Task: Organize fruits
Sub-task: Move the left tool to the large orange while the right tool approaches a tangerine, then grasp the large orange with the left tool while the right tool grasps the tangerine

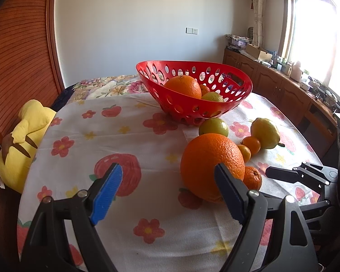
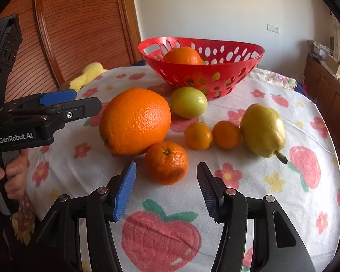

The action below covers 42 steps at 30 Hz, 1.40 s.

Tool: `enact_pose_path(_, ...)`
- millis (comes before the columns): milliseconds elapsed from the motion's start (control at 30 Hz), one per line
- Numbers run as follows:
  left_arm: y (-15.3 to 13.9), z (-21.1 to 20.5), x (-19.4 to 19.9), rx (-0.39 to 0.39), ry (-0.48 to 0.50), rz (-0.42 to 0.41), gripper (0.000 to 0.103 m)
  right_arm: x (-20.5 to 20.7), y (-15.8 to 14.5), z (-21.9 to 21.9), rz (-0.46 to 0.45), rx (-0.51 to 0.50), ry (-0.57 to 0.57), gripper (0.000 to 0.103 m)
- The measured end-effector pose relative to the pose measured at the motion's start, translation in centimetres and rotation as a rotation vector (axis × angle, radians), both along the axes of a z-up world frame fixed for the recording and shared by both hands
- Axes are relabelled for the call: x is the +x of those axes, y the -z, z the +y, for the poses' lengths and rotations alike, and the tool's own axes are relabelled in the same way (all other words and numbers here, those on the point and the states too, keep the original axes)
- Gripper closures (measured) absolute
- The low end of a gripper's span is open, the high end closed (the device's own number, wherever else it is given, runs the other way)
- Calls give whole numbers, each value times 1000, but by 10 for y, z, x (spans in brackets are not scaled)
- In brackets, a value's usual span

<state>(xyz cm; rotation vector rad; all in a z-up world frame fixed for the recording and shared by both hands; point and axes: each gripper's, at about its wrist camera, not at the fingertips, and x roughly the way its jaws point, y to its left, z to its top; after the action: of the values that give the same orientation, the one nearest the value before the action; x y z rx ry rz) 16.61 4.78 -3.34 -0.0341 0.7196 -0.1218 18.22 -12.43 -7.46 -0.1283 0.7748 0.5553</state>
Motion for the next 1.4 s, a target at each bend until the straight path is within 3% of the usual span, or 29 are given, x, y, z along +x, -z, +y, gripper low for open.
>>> enact_pose_path(400, 7, -2, -1, -8, 4, 11, 20, 16, 13, 13, 35, -46, -13, 55)
enact_pose_path(667, 0, -14, -3, -1, 34, -8, 20, 14, 13, 7, 43, -25, -30, 57)
enact_pose_path(1000, -3, -39, 7, 24, 69, -13, 20, 6, 2, -35, 12, 8, 19, 57)
enact_pose_path(1400, 2, -53, 15, 40, 85, 2, 17, 8, 11, -70, 11, 6, 75, 57)
